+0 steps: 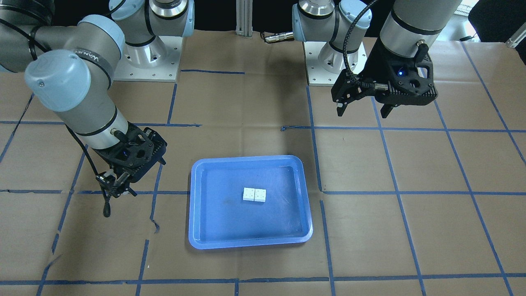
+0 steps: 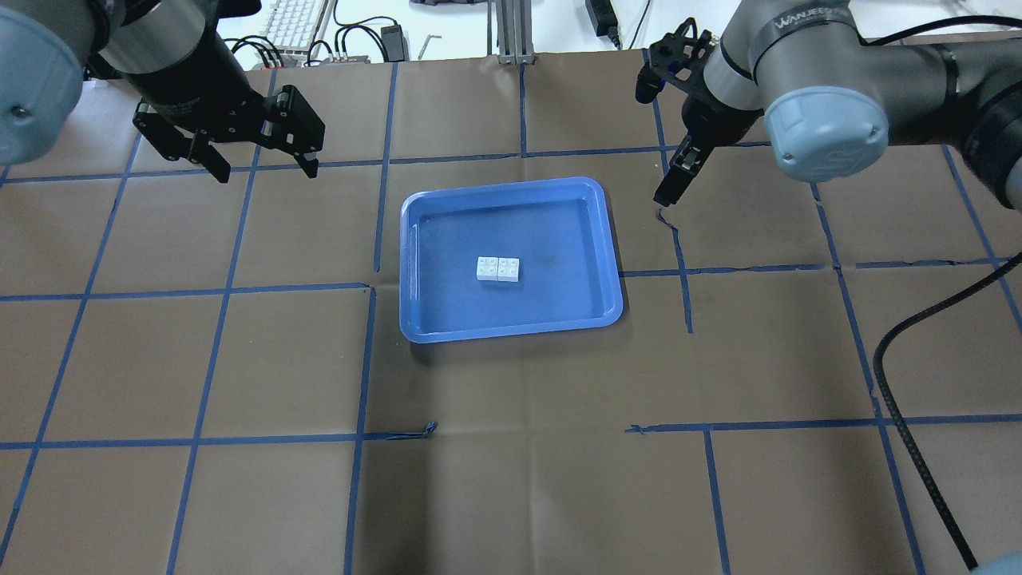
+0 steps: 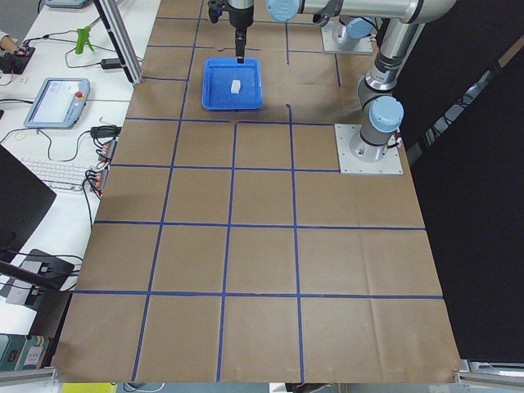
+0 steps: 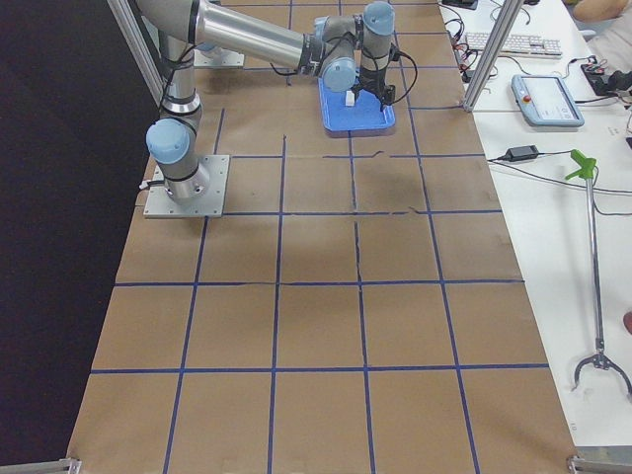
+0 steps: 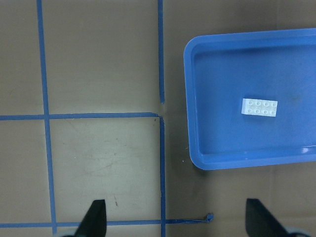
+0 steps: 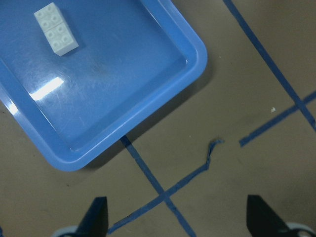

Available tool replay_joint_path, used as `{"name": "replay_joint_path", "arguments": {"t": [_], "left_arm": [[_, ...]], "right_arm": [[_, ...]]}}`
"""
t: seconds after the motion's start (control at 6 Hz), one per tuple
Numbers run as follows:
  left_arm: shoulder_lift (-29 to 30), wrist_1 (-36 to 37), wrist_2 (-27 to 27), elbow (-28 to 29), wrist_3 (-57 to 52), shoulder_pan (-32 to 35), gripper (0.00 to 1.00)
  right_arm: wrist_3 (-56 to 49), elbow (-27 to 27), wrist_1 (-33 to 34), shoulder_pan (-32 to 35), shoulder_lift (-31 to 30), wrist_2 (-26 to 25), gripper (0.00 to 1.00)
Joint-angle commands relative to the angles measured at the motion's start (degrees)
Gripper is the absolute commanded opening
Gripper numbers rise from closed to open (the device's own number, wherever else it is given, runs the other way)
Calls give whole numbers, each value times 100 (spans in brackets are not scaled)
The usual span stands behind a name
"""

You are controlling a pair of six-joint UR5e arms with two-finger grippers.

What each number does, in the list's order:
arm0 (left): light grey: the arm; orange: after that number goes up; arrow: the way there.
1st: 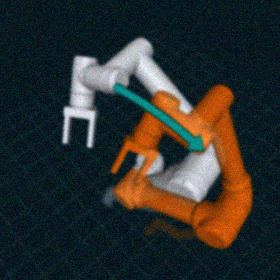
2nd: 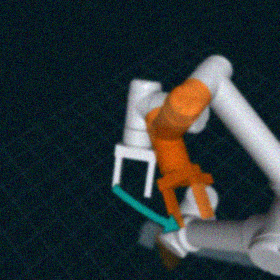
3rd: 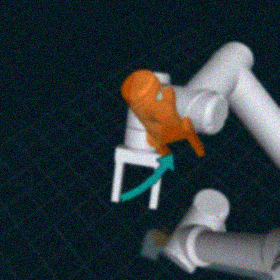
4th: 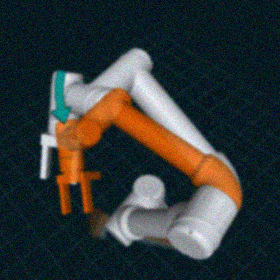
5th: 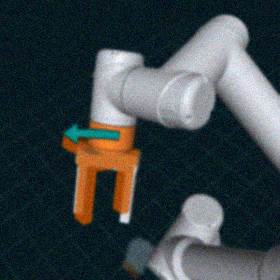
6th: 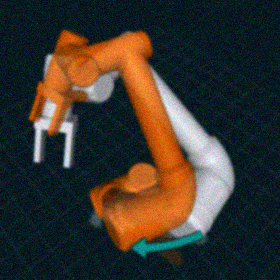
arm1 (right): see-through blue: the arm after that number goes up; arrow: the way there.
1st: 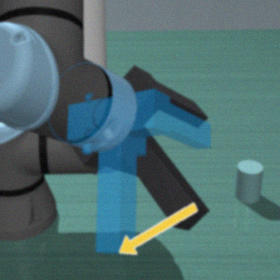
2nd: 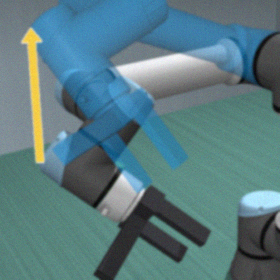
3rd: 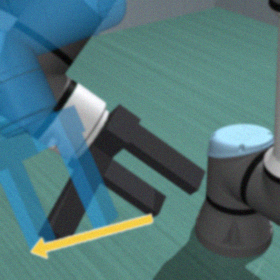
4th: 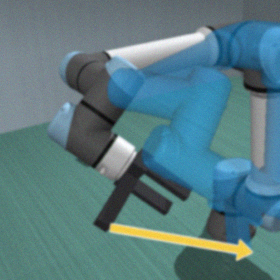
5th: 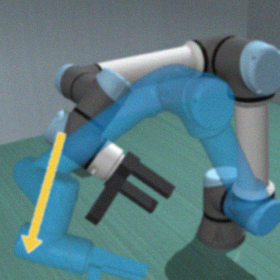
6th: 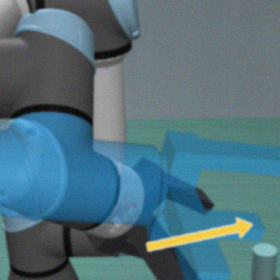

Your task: Assemble white blocks and place on blue tray

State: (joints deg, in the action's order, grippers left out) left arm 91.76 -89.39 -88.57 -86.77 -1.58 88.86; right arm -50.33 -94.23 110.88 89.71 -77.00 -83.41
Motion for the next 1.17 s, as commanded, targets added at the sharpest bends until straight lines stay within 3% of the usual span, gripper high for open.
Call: {"name": "replay_joint_path", "arguments": {"t": [0.0,0.17,0.33,0.5,0.67,1.0], "left_arm": [[-1,1,-2,3,0,0,99],[-1,1,-2,3,0,0,99],[-1,1,-2,3,0,0,99],[-1,1,6,3,0,0,99],[-1,1,15,3,0,0,99],[-1,1,-2,3,0,0,99]], "right_arm": [[2051,123,-983,-7,-576,-619,100],[2915,281,-1311,-7,-719,-1146,100],[4237,500,-1985,28,-859,-1116,100],[4746,589,-2366,55,-1087,-1072,100],[4769,590,-2404,46,-1263,-793,100],[4760,590,-2335,46,-1309,-747,100]]}}
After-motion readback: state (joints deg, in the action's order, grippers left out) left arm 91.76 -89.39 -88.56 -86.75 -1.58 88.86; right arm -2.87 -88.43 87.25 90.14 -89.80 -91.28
